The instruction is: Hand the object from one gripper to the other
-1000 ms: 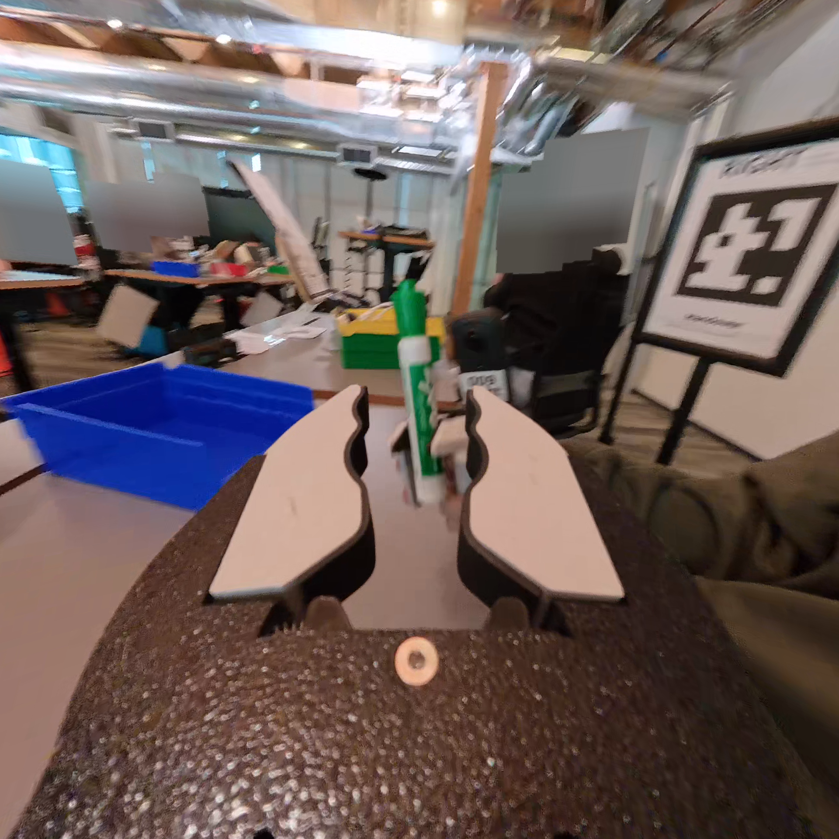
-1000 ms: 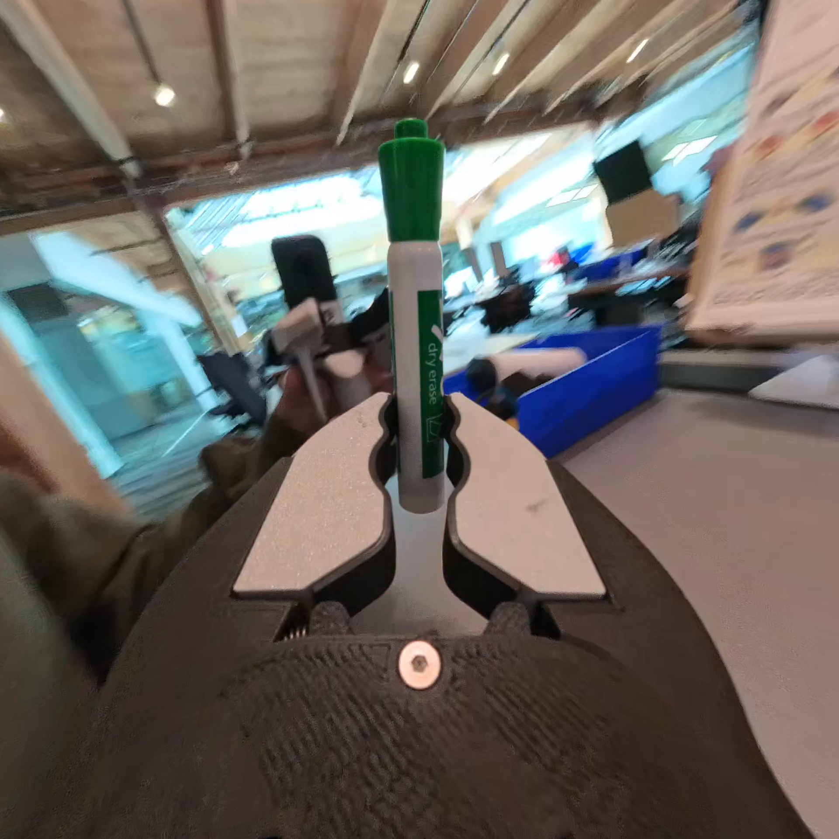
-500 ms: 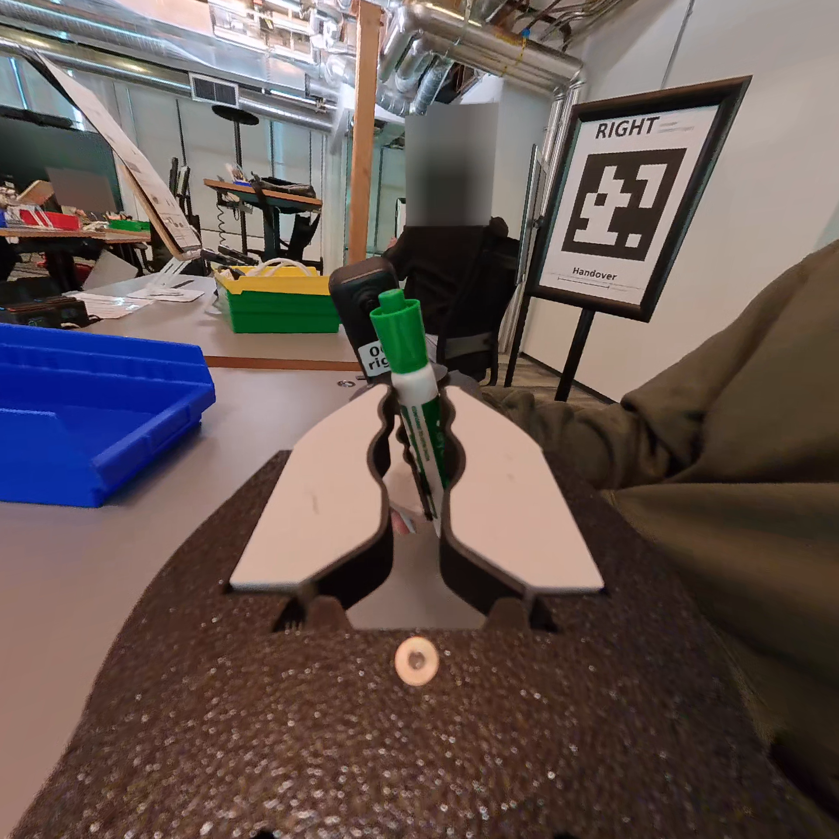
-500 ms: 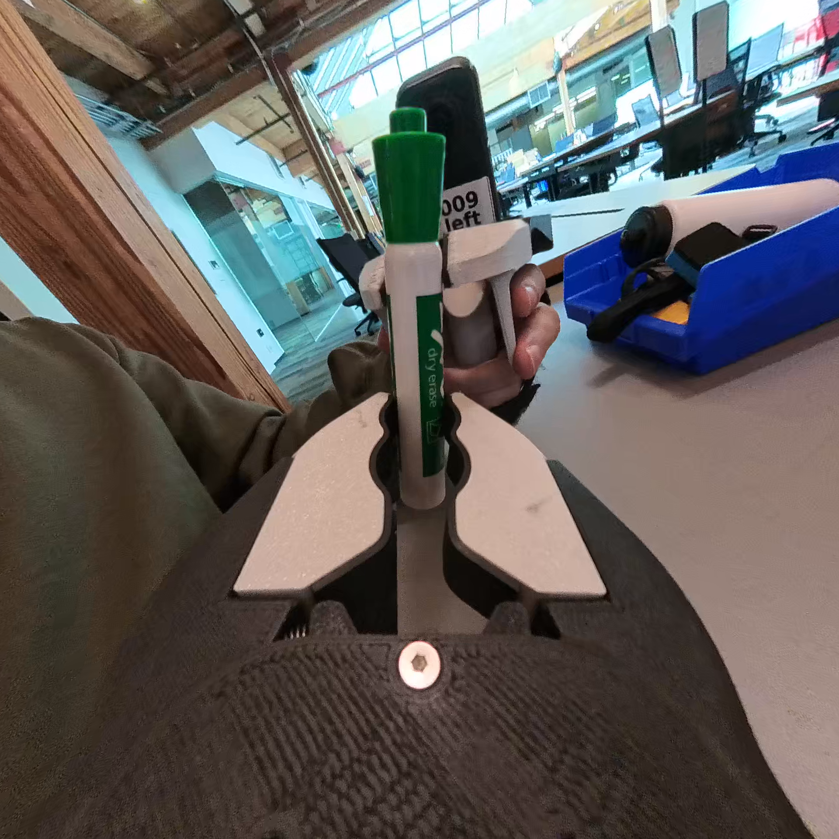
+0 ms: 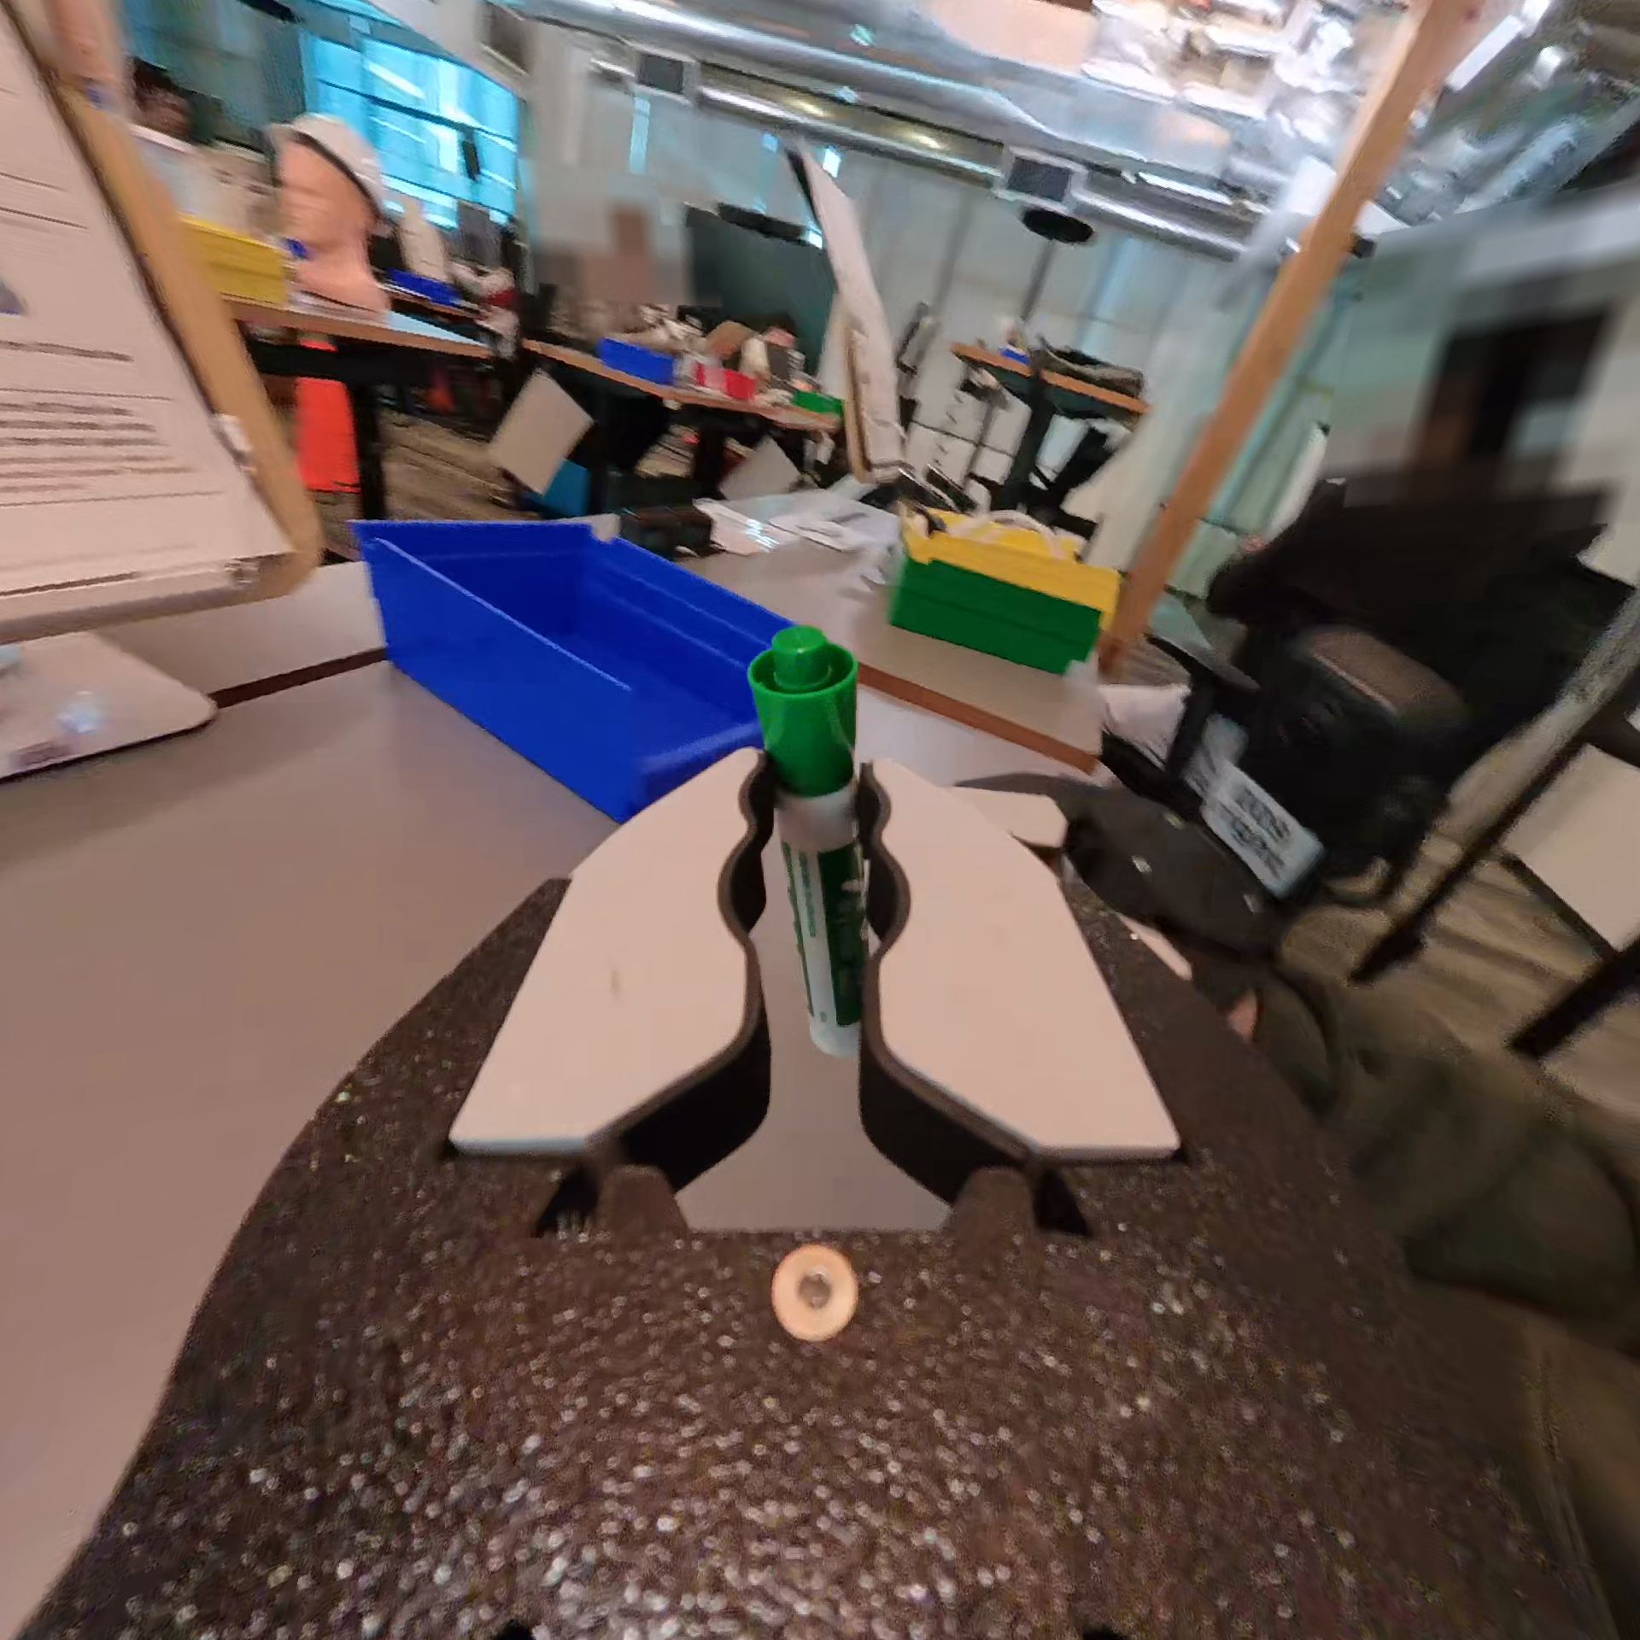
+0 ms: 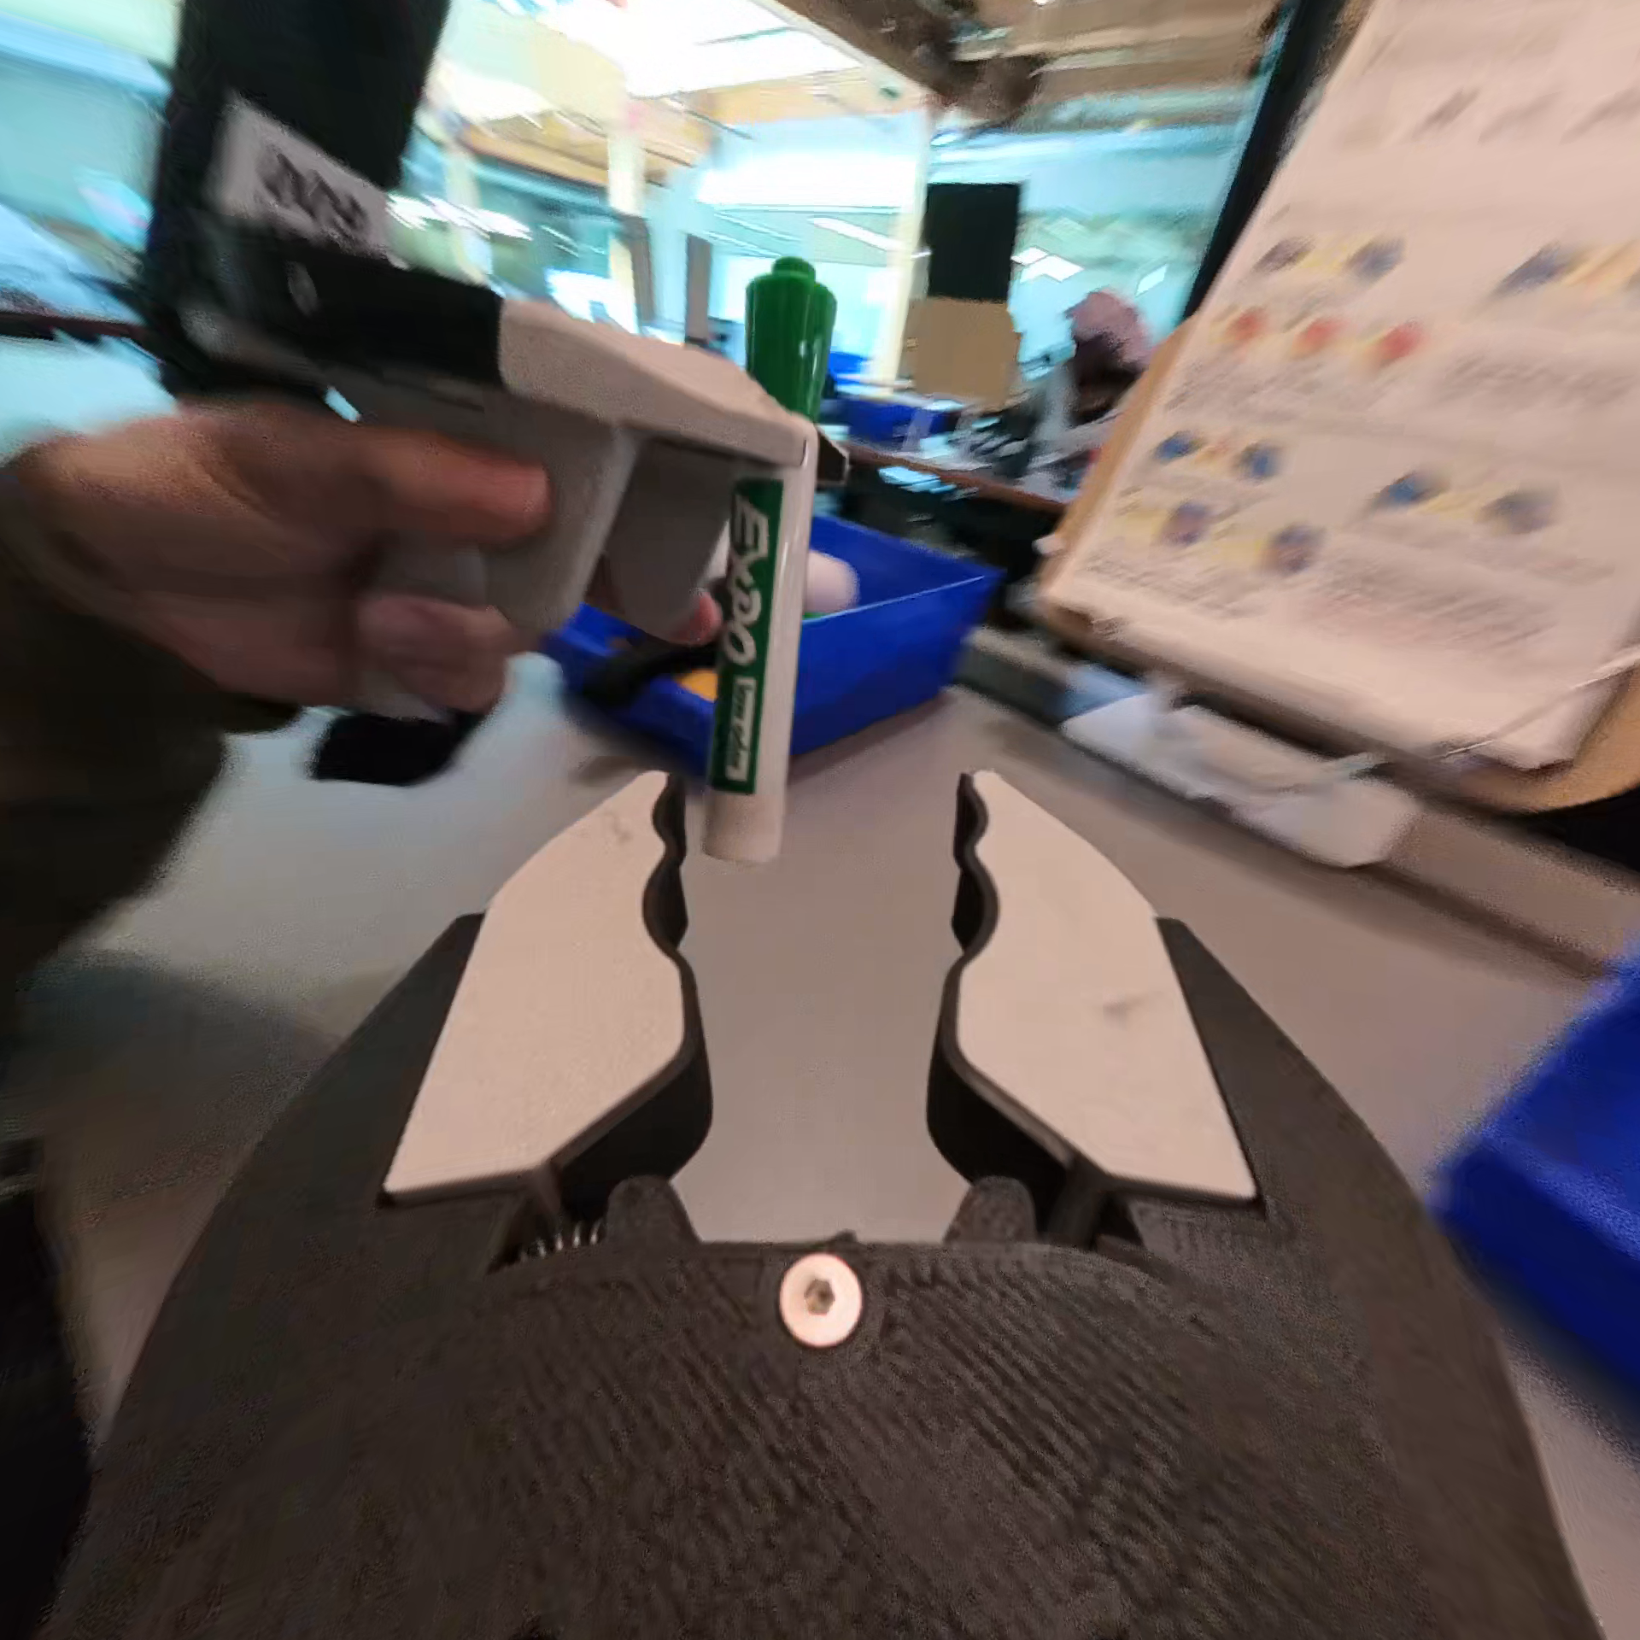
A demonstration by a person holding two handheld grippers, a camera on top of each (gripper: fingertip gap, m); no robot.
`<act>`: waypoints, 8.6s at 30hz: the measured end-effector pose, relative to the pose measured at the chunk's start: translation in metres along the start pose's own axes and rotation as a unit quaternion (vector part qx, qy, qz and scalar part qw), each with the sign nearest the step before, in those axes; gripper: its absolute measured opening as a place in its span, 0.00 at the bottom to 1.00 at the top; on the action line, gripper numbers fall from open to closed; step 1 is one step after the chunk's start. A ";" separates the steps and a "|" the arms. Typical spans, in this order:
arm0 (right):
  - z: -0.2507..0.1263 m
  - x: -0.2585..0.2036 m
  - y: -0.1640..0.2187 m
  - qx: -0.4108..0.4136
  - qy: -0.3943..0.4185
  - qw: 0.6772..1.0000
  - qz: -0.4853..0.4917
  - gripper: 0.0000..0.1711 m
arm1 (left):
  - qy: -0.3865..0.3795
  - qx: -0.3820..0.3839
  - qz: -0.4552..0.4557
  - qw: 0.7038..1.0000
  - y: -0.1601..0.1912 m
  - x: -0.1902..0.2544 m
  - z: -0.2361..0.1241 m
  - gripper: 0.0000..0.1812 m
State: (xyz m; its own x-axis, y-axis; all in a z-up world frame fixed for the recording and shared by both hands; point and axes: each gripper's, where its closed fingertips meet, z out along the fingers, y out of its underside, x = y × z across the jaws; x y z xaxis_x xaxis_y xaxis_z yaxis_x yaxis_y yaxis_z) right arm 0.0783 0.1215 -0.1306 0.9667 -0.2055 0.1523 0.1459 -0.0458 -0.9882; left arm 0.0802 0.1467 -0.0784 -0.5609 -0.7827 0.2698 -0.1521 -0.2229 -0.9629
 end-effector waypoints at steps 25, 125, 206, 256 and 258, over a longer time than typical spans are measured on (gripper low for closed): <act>-0.029 -0.062 -0.046 0.105 -0.325 0.915 0.215 0.11 | 0.261 -0.004 0.058 0.964 0.004 0.066 -0.028 0.16; -0.036 0.016 -0.066 0.222 -0.094 0.922 0.304 0.10 | 0.089 0.033 0.193 0.977 0.024 0.061 0.044 0.11; -0.040 0.033 0.008 -0.070 0.064 0.970 -0.225 0.11 | 0.198 -0.023 -0.061 0.978 0.024 0.037 0.017 0.26; -0.109 0.012 -0.108 0.376 -0.136 0.909 0.118 0.11 | 0.448 0.045 -0.365 0.815 0.012 0.093 0.023 0.12; -0.106 0.012 -0.103 0.353 -0.130 0.921 0.101 0.11 | 0.439 0.047 -0.348 0.827 0.013 0.089 0.022 0.11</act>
State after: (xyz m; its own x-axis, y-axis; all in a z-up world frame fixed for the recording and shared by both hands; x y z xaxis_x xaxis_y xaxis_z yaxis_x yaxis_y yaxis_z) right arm 0.0524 0.0199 -0.0259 0.9935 0.1039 0.0468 -0.0298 0.6334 -0.7733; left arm 0.0462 0.0618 -0.0670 -0.7459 0.2676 0.6099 -0.6449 -0.5192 -0.5608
